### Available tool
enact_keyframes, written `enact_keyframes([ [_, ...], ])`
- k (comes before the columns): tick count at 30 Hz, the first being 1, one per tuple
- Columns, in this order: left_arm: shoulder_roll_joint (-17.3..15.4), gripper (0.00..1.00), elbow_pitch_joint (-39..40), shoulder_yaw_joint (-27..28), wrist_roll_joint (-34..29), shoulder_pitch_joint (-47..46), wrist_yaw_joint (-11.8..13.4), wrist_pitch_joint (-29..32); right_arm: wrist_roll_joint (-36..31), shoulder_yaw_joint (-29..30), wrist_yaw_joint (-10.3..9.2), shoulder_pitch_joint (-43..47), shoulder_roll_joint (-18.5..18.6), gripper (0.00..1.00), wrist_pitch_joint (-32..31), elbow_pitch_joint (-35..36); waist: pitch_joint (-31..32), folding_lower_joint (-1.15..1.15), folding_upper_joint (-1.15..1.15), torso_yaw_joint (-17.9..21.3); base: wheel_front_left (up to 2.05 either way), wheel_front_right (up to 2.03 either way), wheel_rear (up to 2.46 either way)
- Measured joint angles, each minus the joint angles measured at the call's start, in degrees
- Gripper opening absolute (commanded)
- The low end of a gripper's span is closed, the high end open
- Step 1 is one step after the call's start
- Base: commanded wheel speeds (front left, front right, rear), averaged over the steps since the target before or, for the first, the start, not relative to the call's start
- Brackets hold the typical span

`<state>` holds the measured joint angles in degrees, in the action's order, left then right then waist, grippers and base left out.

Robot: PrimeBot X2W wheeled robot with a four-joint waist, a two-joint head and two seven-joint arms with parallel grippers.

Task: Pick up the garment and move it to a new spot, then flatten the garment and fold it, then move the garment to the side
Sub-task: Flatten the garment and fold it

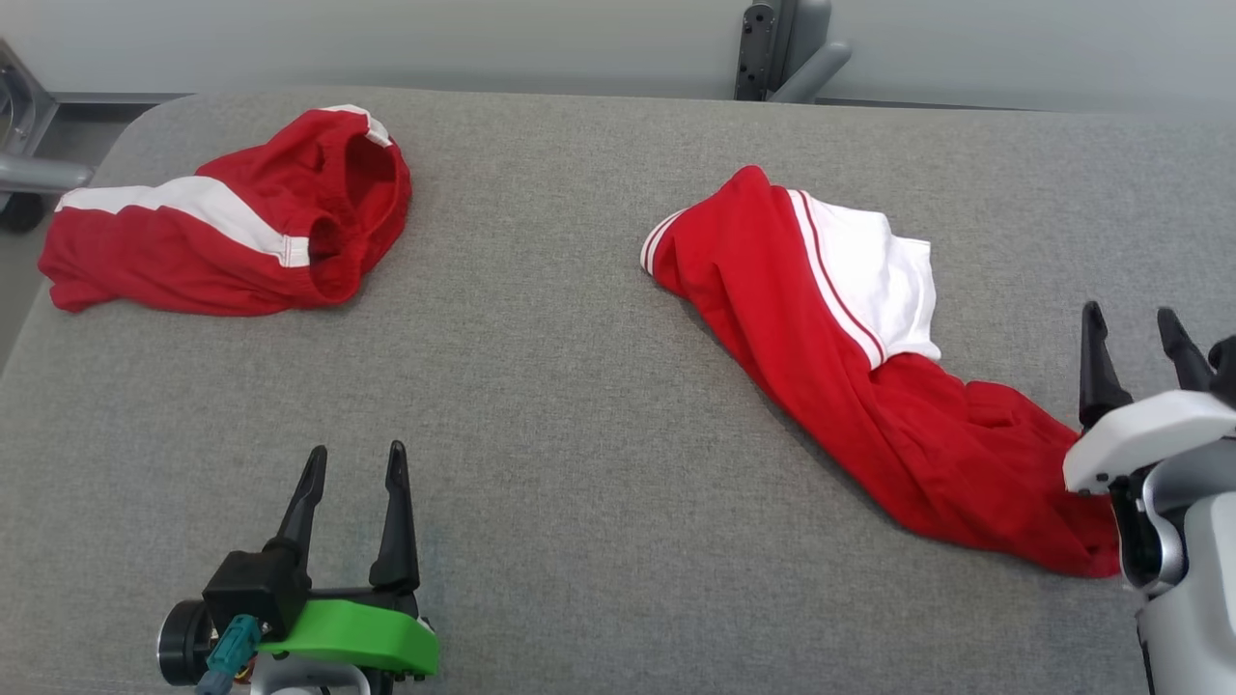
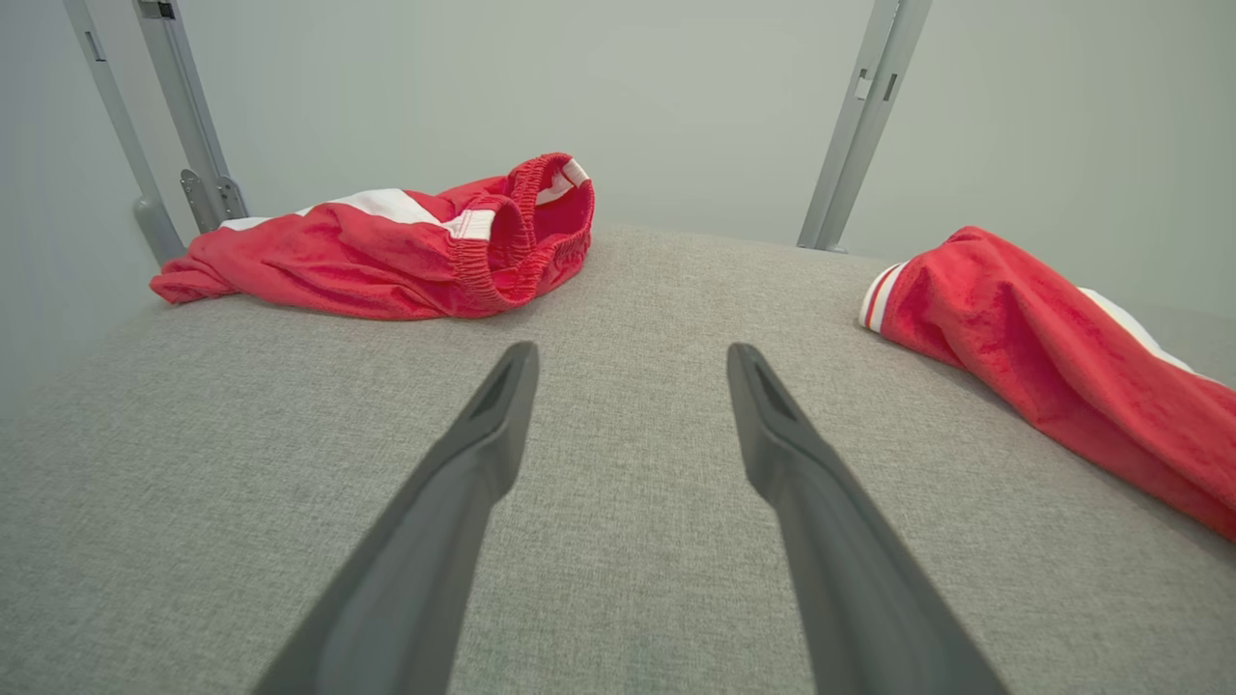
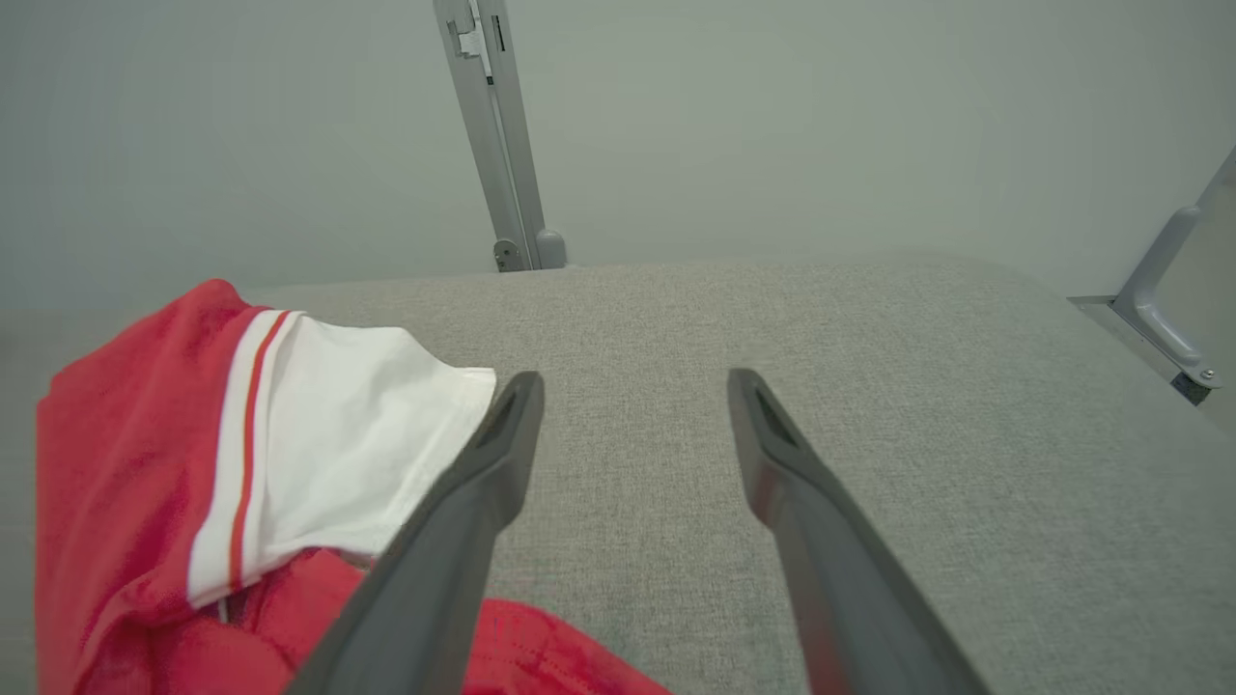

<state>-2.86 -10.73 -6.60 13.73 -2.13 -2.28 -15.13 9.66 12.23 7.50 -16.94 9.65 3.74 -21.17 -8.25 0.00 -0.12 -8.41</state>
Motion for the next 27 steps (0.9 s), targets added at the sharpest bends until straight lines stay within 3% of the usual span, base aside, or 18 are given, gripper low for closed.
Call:
enact_keyframes([
  [9, 0.0, 1.0, 0.0, -0.8, 0.1, -0.8, -0.2, 0.0, 6.2, -7.8, 0.01, -7.1, 2.0, 1.0, -12.5, -0.9, -1.1, 0.0, 0.0, -1.0, 0.0, 0.0, 0.0],
  [15, 0.0, 1.0, -0.1, -1.8, 0.2, -2.4, -0.2, 0.0, 8.9, -8.4, 0.01, -15.3, 4.4, 1.0, -16.3, -10.6, -3.1, 0.0, 0.0, -3.0, 0.0, 0.0, 0.0],
  [27, 0.0, 1.0, 0.3, -3.8, 0.2, -4.4, -0.2, 0.0, 7.7, -7.1, 0.0, -26.3, 4.4, 1.0, -14.9, -31.7, -7.3, 0.0, 0.0, -8.5, 0.0, 0.0, 0.0],
])
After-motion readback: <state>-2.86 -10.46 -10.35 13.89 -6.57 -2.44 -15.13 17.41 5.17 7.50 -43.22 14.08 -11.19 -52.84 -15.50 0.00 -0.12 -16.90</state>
